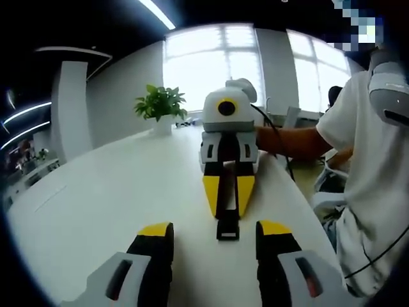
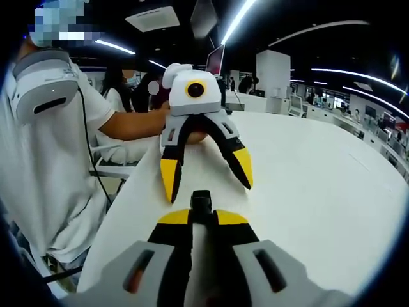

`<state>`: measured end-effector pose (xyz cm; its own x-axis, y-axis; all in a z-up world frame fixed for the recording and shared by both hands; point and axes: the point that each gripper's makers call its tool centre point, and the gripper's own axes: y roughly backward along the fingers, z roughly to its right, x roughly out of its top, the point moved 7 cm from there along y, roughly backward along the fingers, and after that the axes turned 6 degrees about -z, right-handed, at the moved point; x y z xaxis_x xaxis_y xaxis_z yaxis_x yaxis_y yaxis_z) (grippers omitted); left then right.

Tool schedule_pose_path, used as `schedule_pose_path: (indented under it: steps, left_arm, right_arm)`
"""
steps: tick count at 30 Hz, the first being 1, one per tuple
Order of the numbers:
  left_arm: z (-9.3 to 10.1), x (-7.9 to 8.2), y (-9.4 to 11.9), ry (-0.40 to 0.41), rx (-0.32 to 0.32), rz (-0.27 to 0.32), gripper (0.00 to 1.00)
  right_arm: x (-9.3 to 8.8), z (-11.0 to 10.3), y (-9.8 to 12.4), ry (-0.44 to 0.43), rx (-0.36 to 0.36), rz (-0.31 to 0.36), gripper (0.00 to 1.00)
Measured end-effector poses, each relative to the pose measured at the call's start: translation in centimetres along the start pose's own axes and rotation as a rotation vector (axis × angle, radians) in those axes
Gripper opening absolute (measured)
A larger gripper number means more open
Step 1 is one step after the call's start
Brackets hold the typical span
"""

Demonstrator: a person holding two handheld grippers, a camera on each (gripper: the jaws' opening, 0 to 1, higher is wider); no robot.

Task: Snap the two parts of the plastic buckle together until the buckle closes and remains connected.

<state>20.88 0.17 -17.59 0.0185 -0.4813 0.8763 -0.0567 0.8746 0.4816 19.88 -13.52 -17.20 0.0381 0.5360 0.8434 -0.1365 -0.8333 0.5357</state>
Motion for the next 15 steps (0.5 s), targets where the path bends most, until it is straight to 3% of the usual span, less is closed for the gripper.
schedule_pose_path:
  steps: [10,15]
  left_arm:
    - [-1.2,0.6,1.8,0.107,0.153,0.070,0.51]
    - [-1.8,0.6,2.9,0.135,0.248,0.067,0.49]
  right_arm:
    - [0.0,0.5,0.0,-0.002,-0.008,-0.006,0.12]
    - [0.1,1.2,0.0,-0.004,-0.011,-0.012,0.12]
